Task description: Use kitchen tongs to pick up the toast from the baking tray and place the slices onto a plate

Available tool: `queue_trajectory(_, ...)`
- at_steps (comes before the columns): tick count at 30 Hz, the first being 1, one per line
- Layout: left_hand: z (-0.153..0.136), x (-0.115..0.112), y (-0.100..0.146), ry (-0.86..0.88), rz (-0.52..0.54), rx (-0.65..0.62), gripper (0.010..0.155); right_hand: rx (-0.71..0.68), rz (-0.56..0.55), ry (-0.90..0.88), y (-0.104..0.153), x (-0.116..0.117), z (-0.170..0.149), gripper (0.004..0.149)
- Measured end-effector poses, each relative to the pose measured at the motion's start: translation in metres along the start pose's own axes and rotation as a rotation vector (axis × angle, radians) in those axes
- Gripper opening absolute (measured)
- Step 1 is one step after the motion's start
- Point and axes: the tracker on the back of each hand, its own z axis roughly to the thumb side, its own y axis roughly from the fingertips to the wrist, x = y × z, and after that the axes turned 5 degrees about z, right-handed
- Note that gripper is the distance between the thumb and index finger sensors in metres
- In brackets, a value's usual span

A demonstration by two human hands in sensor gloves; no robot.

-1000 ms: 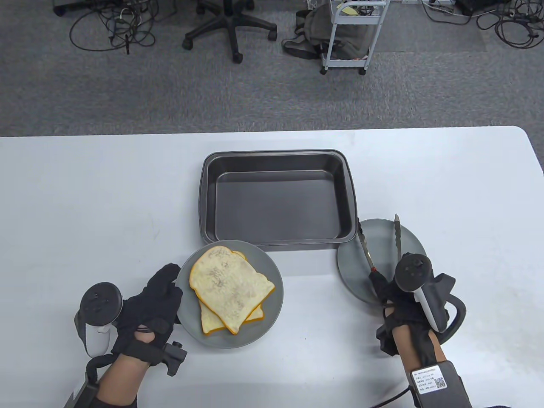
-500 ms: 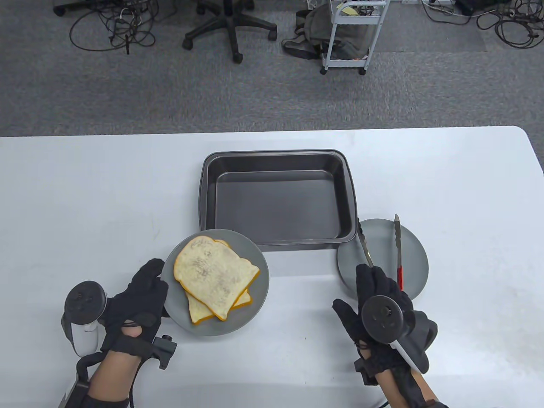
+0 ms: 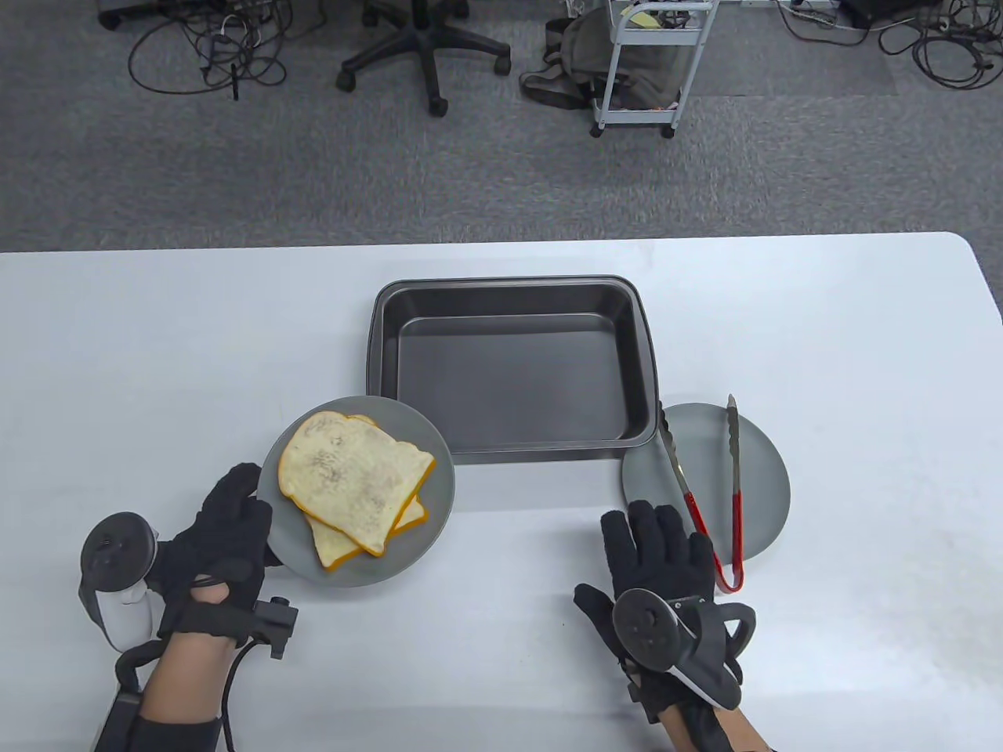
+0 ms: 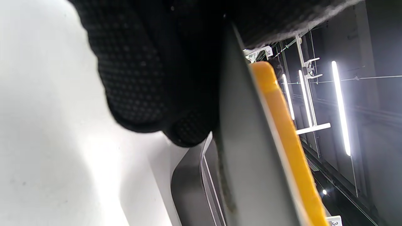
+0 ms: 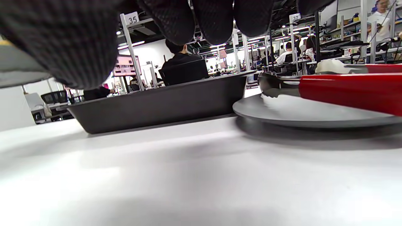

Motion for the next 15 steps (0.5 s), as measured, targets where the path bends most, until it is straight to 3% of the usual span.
queue_trajectory(15,-0.004,0.028,-0.034,0.033,0.137,0.109,0.061,0.009,0.064,0.003,-0.003,0.008,0.000,0.091)
